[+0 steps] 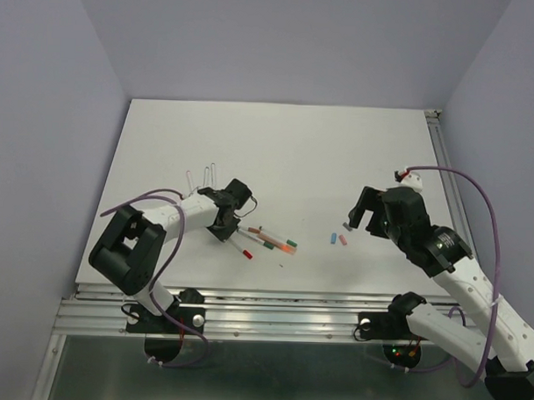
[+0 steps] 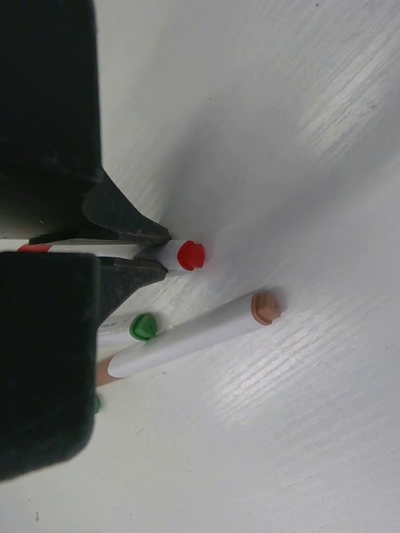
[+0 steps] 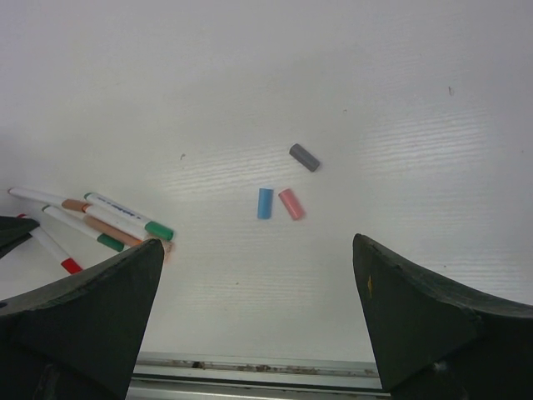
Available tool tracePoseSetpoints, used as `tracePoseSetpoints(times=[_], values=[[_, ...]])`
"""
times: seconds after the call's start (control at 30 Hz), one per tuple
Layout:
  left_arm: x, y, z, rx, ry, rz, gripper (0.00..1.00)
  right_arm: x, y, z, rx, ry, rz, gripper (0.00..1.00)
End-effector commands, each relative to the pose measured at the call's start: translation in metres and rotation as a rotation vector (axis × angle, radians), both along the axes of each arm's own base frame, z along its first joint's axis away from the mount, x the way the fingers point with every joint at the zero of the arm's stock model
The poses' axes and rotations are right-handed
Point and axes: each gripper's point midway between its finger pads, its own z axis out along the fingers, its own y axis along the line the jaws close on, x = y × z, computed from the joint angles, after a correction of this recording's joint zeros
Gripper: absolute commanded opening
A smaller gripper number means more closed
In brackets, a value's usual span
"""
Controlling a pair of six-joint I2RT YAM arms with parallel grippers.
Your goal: Open the pen caps
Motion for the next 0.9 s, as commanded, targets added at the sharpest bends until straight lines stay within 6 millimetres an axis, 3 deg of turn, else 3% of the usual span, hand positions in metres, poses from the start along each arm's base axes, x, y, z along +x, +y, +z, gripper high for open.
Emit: tracePoseSetpoints(times=[0.0, 0.07, 0.1, 0.17, 0.2, 0.27, 0.3, 0.37, 0.5, 0.63, 0.87], values=[[-0.018, 0.000, 0.002, -0.001, 0.003, -0.056, 0.00, -0.009, 0.014, 0.006, 0.049, -0.022, 0.114, 1.00], [-0.013, -0.010, 0.022, -0.025, -0.067, -0.109, 0.00, -0.018, 0.041, 0.014, 0.101, -0.050, 0.302, 1.00], [-0.006, -0.019, 0.044, -0.072, -0.140, -0.123, 0.00, -0.022, 0.050, 0.014, 0.121, -0.050, 0.362, 1.00], [0.000, -0.030, 0.069, -0.110, -0.221, -0.152, 0.00, -0.029, 0.069, 0.021, 0.173, -0.073, 0.482, 1.00], [0.004, -0.042, 0.094, -0.167, -0.298, -0.179, 0.00, -0.039, 0.083, 0.021, 0.218, -0.057, 0.577, 1.00], [0.006, -0.053, 0.118, -0.213, -0.365, -0.202, 0.00, -0.043, 0.101, 0.024, 0.261, -0.063, 0.680, 1.00], [0.006, -0.066, 0.138, -0.258, -0.418, -0.227, 0.00, -0.048, 0.113, 0.030, 0.309, -0.074, 0.752, 1.00], [0.011, -0.078, 0.161, -0.287, -0.472, -0.242, 0.00, -0.048, 0.126, 0.029, 0.345, -0.055, 0.772, 1.00], [0.015, -0.100, 0.181, -0.279, -0.497, -0.286, 0.00, -0.040, 0.148, 0.031, 0.291, -0.078, 0.796, 1.00], [0.024, -0.113, 0.187, -0.265, -0.497, -0.260, 0.00, -0.049, 0.180, 0.030, 0.305, -0.062, 0.878, 0.99], [0.033, -0.124, 0.198, -0.231, -0.501, -0.246, 0.00, -0.029, 0.186, 0.021, 0.265, -0.061, 0.801, 0.79]])
